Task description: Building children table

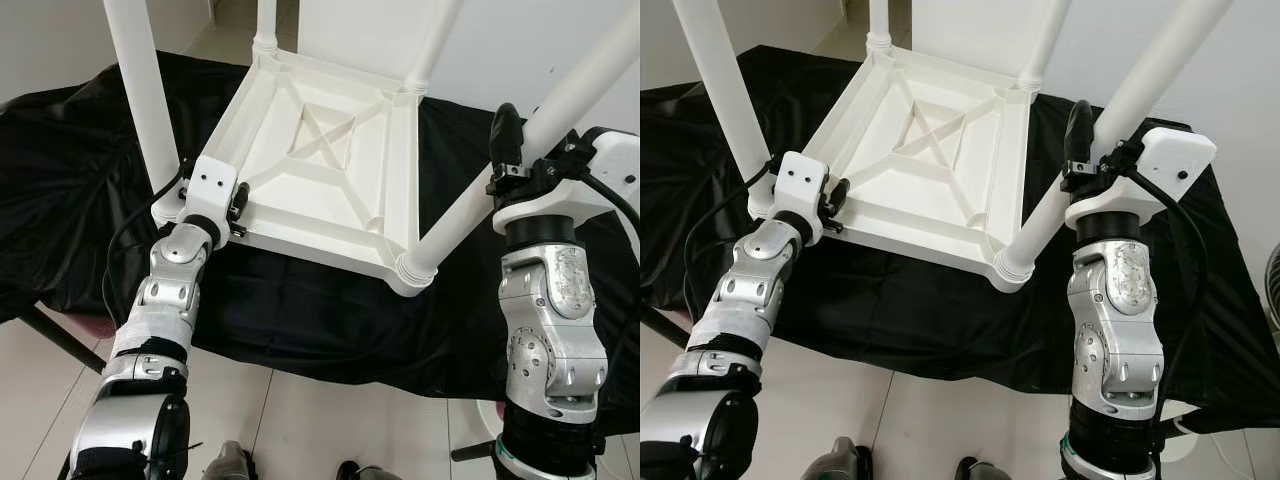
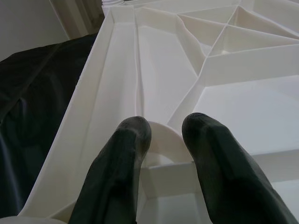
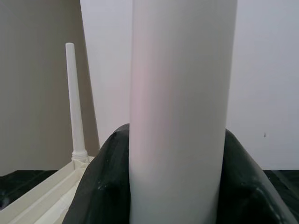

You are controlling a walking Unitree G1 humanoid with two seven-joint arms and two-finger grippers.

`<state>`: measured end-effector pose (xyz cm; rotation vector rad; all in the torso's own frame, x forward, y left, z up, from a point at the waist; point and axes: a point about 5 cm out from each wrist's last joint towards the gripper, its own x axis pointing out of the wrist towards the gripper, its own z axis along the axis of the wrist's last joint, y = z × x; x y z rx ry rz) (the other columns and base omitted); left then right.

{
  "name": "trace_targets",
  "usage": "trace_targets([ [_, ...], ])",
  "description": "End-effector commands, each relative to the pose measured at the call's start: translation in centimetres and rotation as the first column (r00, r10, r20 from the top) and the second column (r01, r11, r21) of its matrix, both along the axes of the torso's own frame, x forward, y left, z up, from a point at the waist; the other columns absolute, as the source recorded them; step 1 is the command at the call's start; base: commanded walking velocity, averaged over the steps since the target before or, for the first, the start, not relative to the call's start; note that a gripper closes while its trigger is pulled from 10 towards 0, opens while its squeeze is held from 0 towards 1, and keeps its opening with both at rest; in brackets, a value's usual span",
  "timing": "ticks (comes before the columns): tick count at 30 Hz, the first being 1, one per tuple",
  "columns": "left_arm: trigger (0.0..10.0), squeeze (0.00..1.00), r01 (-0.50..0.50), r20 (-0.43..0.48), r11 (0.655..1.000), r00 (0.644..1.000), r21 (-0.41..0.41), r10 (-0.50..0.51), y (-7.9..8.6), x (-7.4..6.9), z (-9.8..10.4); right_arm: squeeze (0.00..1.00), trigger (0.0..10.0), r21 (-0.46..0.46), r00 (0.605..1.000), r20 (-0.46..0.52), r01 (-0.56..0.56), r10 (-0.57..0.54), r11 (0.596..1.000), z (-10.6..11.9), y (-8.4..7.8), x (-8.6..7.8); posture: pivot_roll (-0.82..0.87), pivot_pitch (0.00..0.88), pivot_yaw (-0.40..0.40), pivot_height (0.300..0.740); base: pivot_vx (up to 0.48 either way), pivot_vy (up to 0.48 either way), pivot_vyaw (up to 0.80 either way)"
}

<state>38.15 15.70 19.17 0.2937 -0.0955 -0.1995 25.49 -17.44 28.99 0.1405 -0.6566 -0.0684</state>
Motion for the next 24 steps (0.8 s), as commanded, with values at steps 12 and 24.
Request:
trace_targets([
  [12, 10.0, 0.00, -0.292, 0.211, 0.956, 0.935, -0.006, 0.286, 5.3, 1.1, 6.7, 0.00, 0.0, 0.145, 0.858, -0.095, 0.514, -0.506, 0.845, -3.8, -9.2, -4.4, 0.04, 0.131, 0.047, 0.740, 0.000, 0.000, 0.00],
  [24, 10.0, 0.00, -0.242, 0.336, 0.970, 0.913, -0.013, 0.232, 2.8, 0.6, 11.9, 0.00, 0.0, 0.152, 0.799, -0.354, 0.562, -0.486, 0.813, -11.6, -11.7, -5.6, 0.06, 0.147, 0.066, 0.740, 0.000, 0.000, 0.00],
])
